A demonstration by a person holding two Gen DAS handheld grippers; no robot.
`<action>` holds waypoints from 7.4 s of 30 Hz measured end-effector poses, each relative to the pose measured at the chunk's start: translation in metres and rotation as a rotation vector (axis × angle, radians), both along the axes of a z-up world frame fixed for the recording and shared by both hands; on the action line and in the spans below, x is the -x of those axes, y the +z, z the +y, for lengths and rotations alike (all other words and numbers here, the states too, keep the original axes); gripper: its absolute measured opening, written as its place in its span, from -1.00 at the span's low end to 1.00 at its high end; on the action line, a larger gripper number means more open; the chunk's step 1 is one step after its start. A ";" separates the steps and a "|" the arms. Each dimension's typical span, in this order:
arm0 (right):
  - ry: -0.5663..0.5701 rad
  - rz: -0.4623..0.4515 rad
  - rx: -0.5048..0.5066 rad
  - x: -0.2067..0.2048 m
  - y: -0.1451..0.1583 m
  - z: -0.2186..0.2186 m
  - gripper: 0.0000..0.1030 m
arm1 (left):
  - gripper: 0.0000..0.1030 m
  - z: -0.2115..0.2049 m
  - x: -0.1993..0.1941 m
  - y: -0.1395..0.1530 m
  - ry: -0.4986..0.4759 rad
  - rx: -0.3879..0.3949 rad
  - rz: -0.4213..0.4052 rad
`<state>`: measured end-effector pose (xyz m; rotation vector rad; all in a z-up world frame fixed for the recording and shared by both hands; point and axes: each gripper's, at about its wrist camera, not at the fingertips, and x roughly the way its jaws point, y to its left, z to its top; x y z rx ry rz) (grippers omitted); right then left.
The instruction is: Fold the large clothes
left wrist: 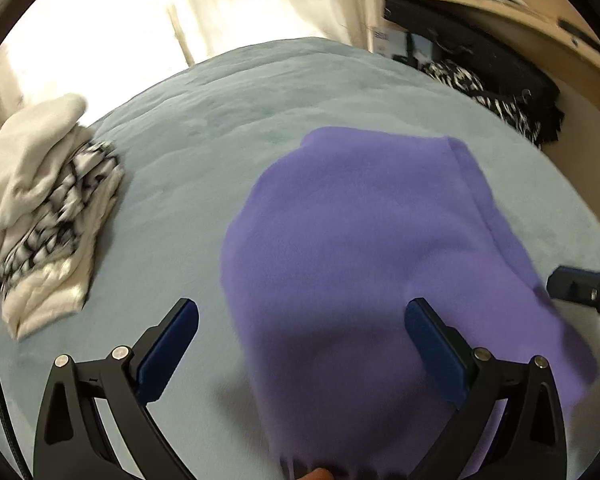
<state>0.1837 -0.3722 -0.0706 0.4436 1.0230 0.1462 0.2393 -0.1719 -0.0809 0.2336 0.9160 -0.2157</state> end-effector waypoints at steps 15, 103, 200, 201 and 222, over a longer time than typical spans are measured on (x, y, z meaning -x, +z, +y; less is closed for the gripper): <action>0.087 0.044 0.170 0.049 -0.029 0.043 -0.69 | 0.99 0.042 0.087 -0.030 0.029 0.216 0.167; 0.146 -0.025 0.077 -0.038 0.028 0.032 0.34 | 0.99 0.029 0.012 0.024 -0.021 0.237 0.150; 0.447 -0.437 -0.491 -0.242 0.212 0.333 -0.23 | 0.99 0.426 -0.132 0.329 0.129 0.572 -0.027; 0.442 -0.444 -0.498 -0.264 0.216 0.346 -0.23 | 0.99 0.436 -0.146 0.333 0.132 0.573 -0.032; 0.317 -0.086 -0.443 -0.395 0.053 0.438 0.05 | 0.99 0.532 -0.319 0.187 0.274 0.588 0.157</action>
